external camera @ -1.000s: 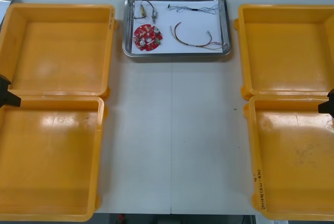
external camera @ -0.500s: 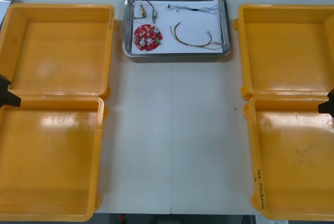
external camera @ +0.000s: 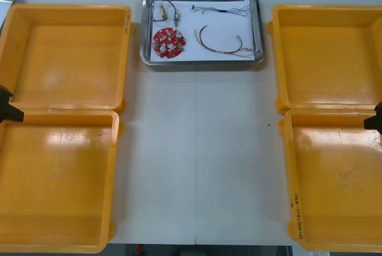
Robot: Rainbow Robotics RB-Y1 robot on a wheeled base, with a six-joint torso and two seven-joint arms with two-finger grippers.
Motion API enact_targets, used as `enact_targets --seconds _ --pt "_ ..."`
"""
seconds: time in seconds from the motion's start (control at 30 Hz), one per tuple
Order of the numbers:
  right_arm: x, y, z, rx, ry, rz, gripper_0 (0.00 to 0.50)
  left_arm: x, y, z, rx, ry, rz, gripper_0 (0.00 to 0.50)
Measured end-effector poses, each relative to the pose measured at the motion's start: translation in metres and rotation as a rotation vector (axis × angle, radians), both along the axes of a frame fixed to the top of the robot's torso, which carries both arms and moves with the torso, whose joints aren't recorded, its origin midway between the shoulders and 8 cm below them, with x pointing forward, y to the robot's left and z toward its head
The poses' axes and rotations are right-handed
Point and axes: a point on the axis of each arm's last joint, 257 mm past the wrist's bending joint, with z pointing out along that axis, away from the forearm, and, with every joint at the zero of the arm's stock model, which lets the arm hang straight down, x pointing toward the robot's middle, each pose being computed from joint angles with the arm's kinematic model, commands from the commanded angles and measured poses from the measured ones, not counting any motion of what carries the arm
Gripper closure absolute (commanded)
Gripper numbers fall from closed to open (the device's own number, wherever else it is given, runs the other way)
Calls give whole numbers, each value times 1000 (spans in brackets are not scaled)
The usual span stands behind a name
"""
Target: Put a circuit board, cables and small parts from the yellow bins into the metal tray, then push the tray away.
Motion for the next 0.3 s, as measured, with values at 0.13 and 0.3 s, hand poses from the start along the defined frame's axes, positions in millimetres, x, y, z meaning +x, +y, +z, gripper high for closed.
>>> enact_targets --seconds 0.13,0.3 --pt "0 0 0 0 0 0 0 0 0 0 0 0 0 0" --pt "0 0 0 0 0 0 0 0 0 0 0 0 0 0"
